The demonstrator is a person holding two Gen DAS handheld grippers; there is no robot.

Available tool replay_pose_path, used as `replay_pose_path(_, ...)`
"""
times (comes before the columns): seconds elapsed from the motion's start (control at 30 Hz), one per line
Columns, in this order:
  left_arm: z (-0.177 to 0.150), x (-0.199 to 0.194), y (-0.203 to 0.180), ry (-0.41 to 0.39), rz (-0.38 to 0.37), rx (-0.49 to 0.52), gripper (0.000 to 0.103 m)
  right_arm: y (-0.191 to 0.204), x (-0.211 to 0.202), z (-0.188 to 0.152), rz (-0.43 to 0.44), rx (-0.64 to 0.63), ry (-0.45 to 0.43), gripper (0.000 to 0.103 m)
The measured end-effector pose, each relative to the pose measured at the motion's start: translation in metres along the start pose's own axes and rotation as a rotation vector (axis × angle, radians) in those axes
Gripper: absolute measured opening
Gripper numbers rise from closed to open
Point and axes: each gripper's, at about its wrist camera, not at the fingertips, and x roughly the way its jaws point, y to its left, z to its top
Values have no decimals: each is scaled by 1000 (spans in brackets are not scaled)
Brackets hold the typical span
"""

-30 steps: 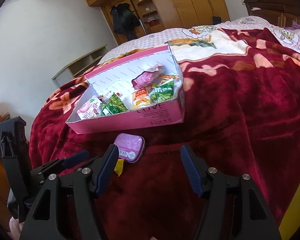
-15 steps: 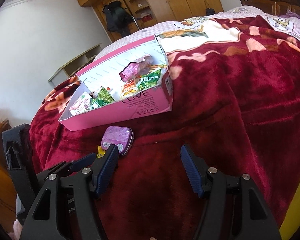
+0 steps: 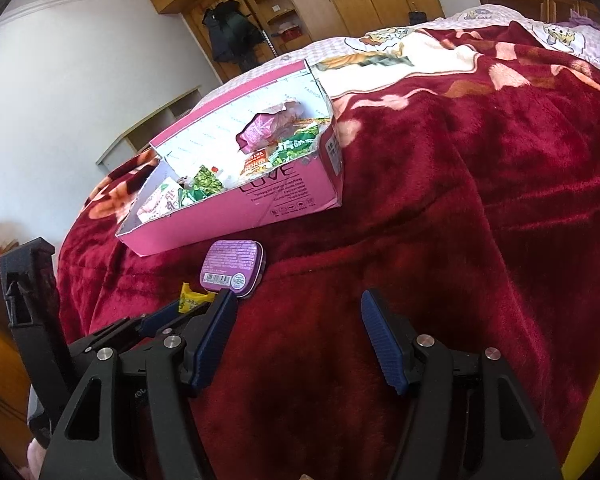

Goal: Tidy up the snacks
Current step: 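Grasp the yellow candy with the left tool while the right tool approaches the purple tin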

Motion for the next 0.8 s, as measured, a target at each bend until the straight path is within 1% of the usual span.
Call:
replay_pose_path(0.07,1,-4,7,-12,18,-15,31,3,0,0,1,-4,1,66)
replay_pose_path(0.17,2,-12,23,-35,69,-44,31,8,1,-1,-1,-15,6,66)
replay_pose_path(0.33,3,-18,53,-48,126,-113,31,21,7,-2,-6,-34,21,66)
replay_pose_path(0.5,-2,-19,82,-49,150,-183,31,35,18,-6,-18,-53,46,66)
replay_pose_path(0.6,-7,-17,91,-48,172,-201,31,46,28,-7,-24,-61,62,66)
replay_pose_path(0.73,-12,-16,101,-50,134,-238,31,59,43,-6,-61,-61,78,66)
replay_pose_path(0.8,-13,-16,103,-56,119,-242,31,65,49,-5,-70,-70,75,68)
